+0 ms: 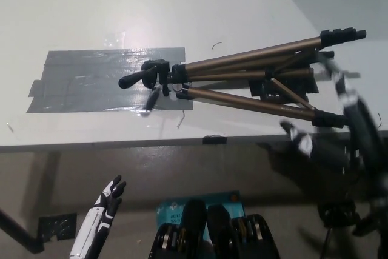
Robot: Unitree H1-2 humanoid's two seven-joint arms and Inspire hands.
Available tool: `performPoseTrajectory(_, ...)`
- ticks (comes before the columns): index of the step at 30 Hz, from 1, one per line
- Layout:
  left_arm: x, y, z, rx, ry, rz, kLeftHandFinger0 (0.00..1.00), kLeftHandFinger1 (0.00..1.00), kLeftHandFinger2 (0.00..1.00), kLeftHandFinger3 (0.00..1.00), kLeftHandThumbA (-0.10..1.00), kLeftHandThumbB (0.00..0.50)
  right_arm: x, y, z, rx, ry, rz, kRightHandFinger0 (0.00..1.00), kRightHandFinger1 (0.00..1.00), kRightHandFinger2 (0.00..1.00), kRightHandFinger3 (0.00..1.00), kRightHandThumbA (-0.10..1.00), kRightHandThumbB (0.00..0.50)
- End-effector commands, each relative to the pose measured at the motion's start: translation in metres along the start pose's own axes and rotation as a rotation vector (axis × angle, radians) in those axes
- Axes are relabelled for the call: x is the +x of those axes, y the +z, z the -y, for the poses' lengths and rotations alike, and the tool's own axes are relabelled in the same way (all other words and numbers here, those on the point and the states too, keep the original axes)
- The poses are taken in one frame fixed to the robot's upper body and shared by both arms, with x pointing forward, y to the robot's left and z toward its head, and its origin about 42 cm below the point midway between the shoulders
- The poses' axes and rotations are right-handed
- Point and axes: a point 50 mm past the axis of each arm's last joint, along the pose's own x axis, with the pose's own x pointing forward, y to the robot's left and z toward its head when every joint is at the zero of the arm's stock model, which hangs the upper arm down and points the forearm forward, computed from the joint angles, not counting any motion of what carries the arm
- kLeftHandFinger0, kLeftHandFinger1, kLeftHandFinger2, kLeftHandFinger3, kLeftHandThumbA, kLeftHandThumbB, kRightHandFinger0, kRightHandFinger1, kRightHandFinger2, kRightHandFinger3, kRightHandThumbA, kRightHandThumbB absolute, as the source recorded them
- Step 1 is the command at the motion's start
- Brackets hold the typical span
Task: A tripod is kept on the middle of the desk infront of the robot and the robot grabs one of its legs to pick it up and hands it to a person
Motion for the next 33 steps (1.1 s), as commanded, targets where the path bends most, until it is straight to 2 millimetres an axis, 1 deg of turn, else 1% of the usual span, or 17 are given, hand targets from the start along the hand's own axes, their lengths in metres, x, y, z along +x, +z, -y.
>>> performPoseTrajectory(1, -0.002, 0.008, -0.004, 0.032, 0.009, 0.043, 1.0, 1.0, 1.0, 1.0, 1.0, 0.212, 0.073, 0.03, 0.018, -0.323, 0.056, 0.045, 1.0, 1.0, 1.0, 1.0, 0.92, 0.299)
performPoseTrajectory(2, -0.003, 0.009, -0.004, 0.037, 0.011, 0.042, 1.0, 1.0, 1.0, 1.0, 1.0, 0.225, 0.087, 0.028, 0.016, -0.356, 0.086, 0.034, 1.0, 1.0, 1.0, 1.0, 0.94, 0.319)
performPoseTrajectory(3, -0.001, 0.01, -0.004, 0.036, 0.013, 0.046, 1.0, 1.0, 1.0, 1.0, 1.0, 0.231, 0.094, 0.027, 0.015, -0.373, 0.102, 0.032, 1.0, 1.0, 1.0, 1.0, 1.0, 0.34)
performPoseTrajectory(4, -0.001, 0.01, -0.003, 0.033, 0.013, 0.051, 1.0, 1.0, 1.0, 1.0, 1.0, 0.214, 0.103, 0.024, 0.014, -0.402, 0.135, 0.023, 1.0, 1.0, 1.0, 1.0, 1.0, 0.364)
performPoseTrajectory(5, 0.0, 0.011, -0.003, 0.025, 0.011, 0.066, 1.0, 1.0, 1.0, 1.0, 1.0, 0.19, 0.119, 0.019, 0.013, -0.438, 0.189, -0.005, 1.0, 1.0, 1.0, 1.0, 1.0, 0.389)
performPoseTrajectory(6, 0.001, 0.011, -0.003, 0.02, 0.009, 0.072, 1.0, 1.0, 1.0, 1.0, 1.0, 0.183, 0.13, 0.016, 0.012, -0.464, 0.212, -0.019, 1.0, 1.0, 1.0, 1.0, 1.0, 0.415)
performPoseTrajectory(9, 0.002, 0.012, -0.005, 0.021, 0.009, 0.073, 1.0, 1.0, 1.0, 1.0, 1.0, 0.207, 0.154, 0.01, 0.008, -0.53, 0.264, -0.048, 1.0, 1.0, 1.0, 1.0, 1.0, 0.429)
performPoseTrajectory(10, 0.002, 0.013, -0.005, 0.021, 0.009, 0.074, 1.0, 1.0, 1.0, 1.0, 1.0, 0.205, 0.157, 0.009, 0.008, -0.536, 0.266, -0.053, 1.0, 1.0, 1.0, 1.0, 1.0, 0.431)
performPoseTrajectory(11, 0.001, 0.012, -0.004, 0.021, 0.008, 0.069, 1.0, 1.0, 1.0, 1.0, 1.0, 0.23, 0.167, 0.005, 0.007, -0.565, 0.275, -0.065, 1.0, 1.0, 1.0, 1.0, 1.0, 0.447)
performPoseTrajectory(14, 0.003, 0.012, -0.003, 0.009, 0.008, 0.074, 1.0, 1.0, 1.0, 1.0, 1.0, 0.22, 0.181, -0.001, 0.005, -0.623, 0.29, -0.093, 1.0, 1.0, 1.0, 1.0, 1.0, 0.456)
performPoseTrajectory(16, 0.004, 0.011, -0.002, 0.002, 0.007, 0.074, 1.0, 1.0, 1.0, 1.0, 1.0, 0.23, 0.19, -0.007, 0.001, -0.661, 0.315, -0.12, 1.0, 1.0, 1.0, 1.0, 1.0, 0.462)
performPoseTrajectory(18, 0.005, 0.011, -0.002, 0.001, 0.012, 0.075, 1.0, 1.0, 1.0, 1.0, 1.0, 0.238, 0.197, -0.011, -0.004, -0.686, 0.33, -0.138, 1.0, 1.0, 1.0, 1.0, 1.0, 0.472)
performPoseTrajectory(19, 0.006, 0.011, -0.002, 0.007, 0.014, 0.078, 1.0, 1.0, 1.0, 1.0, 1.0, 0.232, 0.203, -0.016, -0.01, -0.709, 0.342, -0.158, 1.0, 1.0, 1.0, 1.0, 1.0, 0.485)
performPoseTrajectory(23, 0.004, 0.011, -0.003, 0.014, 0.015, 0.075, 1.0, 1.0, 1.0, 1.0, 1.0, 0.229, 0.209, -0.031, -0.021, -0.734, 0.373, -0.204, 1.0, 1.0, 1.0, 1.0, 1.0, 0.488)
performPoseTrajectory(25, 0.005, 0.013, -0.004, 0.015, 0.016, 0.081, 1.0, 1.0, 1.0, 1.0, 1.0, 0.217, 0.21, -0.039, -0.024, -0.732, 0.397, -0.23, 1.0, 1.0, 1.0, 1.0, 1.0, 0.489)
performPoseTrajectory(26, 0.006, 0.014, -0.004, 0.015, 0.016, 0.087, 1.0, 1.0, 1.0, 1.0, 1.0, 0.217, 0.21, -0.043, -0.024, -0.729, 0.416, -0.246, 1.0, 1.0, 1.0, 1.0, 1.0, 0.498)
performPoseTrajectory(33, 0.01, 0.017, -0.008, 0.022, 0.013, 0.093, 1.0, 1.0, 1.0, 1.0, 1.0, 0.232, 0.211, -0.053, -0.026, -0.71, 0.523, -0.285, 1.0, 1.0, 1.0, 1.0, 1.0, 0.5)
